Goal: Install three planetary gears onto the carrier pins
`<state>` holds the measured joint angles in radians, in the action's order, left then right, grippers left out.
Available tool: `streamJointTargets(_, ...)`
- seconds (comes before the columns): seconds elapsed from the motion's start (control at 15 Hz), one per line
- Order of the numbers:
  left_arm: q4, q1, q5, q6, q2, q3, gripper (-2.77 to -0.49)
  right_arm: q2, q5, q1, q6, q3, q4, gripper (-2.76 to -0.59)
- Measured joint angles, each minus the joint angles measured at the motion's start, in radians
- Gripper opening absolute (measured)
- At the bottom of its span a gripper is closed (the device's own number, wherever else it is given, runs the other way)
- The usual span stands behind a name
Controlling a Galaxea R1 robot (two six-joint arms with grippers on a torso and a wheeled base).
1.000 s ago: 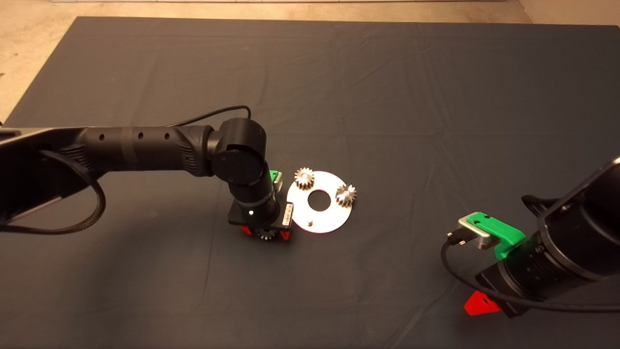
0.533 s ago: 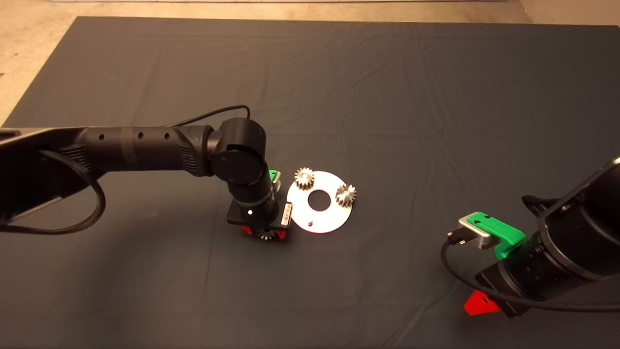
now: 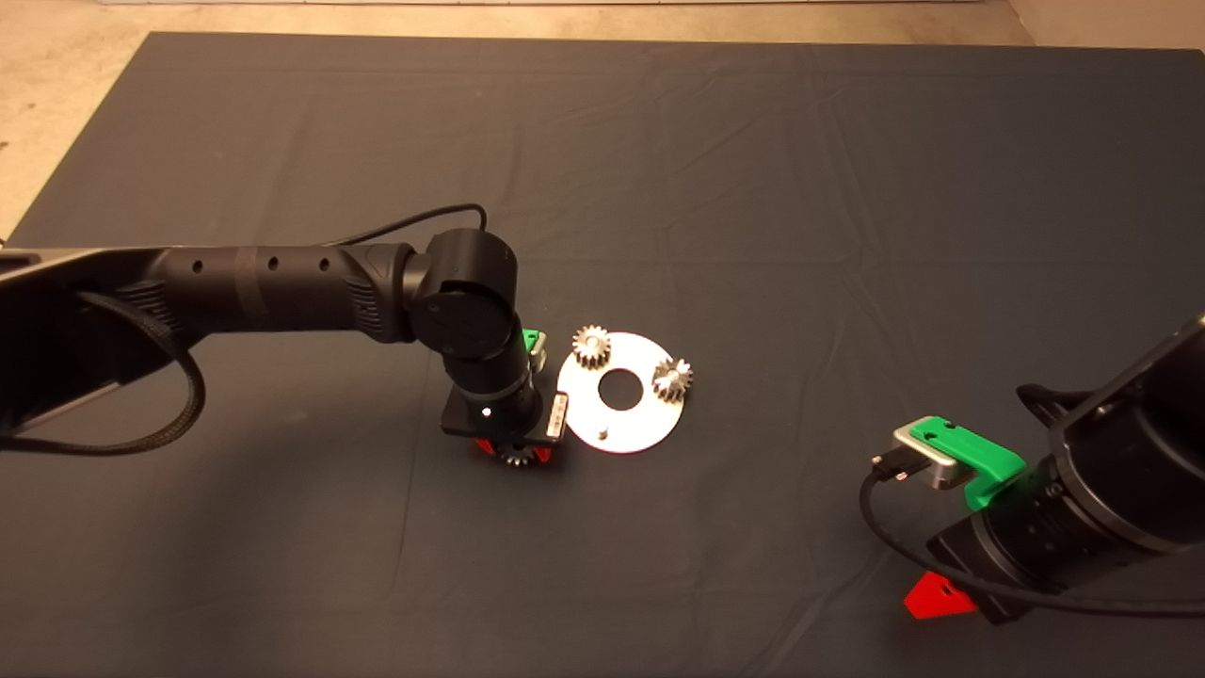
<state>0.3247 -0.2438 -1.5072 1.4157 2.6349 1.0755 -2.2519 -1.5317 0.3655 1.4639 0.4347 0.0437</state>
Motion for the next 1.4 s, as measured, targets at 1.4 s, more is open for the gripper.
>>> streamJointTargets(1.4,0.010,-0.013,-0.014,0.007,0.015,0.000,-2.35,0.000,0.000,0.000,0.001,0.000,-0.002,-1.49)
